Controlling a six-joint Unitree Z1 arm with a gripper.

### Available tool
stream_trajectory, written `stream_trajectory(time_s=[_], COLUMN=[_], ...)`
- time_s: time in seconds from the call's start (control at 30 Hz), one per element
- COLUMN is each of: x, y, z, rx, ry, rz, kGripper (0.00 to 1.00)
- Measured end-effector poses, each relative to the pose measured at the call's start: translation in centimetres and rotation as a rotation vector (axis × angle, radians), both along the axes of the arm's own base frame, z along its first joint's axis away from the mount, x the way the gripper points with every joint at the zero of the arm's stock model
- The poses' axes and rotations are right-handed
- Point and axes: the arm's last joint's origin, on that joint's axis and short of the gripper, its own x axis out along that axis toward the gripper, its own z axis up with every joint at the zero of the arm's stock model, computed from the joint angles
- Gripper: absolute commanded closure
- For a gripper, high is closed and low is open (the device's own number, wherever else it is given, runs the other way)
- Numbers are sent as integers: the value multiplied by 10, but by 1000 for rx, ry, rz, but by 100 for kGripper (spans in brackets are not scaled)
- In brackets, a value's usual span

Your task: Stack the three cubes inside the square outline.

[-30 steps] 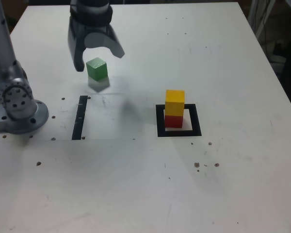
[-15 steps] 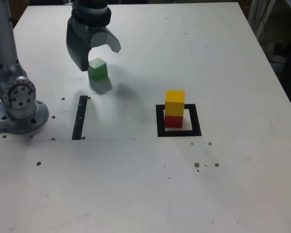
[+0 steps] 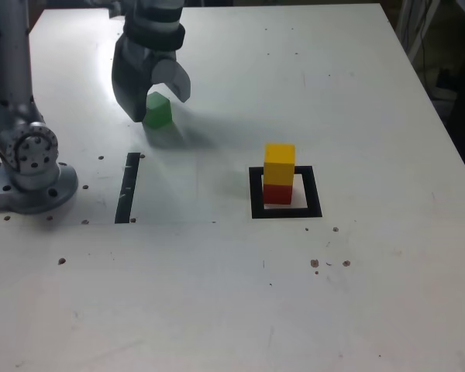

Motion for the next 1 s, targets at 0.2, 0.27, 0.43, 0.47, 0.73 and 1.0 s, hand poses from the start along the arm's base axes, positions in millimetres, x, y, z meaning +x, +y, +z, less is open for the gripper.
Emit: stream_trajectory(time_s=[0.2, 0.27, 0.43, 0.47, 0.73, 1.0], x=[2, 3, 7, 7, 10, 16], y=[6, 8, 11, 11, 13, 10], z=[-6, -7, -11, -11, -12, -6], rx=[9, 14, 28, 29, 33, 24], ry=[1, -5, -21, -22, -30, -17], rz=[6, 3, -3, -4, -12, -55], kGripper=[45, 51, 63, 65, 72, 72])
